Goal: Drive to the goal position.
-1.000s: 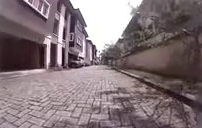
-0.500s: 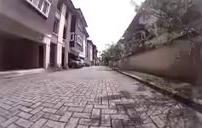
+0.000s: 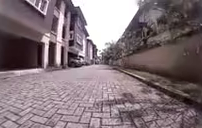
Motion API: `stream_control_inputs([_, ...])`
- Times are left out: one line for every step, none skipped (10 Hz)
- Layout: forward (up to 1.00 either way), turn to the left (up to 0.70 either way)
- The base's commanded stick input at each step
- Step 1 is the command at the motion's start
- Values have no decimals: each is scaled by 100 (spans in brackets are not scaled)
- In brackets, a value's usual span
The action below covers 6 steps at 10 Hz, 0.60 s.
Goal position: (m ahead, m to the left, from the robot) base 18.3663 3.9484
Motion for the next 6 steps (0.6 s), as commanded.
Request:
stream_control_inputs([50,0])
stream_control_inputs([50,0])
stream_control_inputs([50,0])
stream_control_inputs([50,0])
stream_control_inputs([50,0])
stream_control_inputs([50,-15])
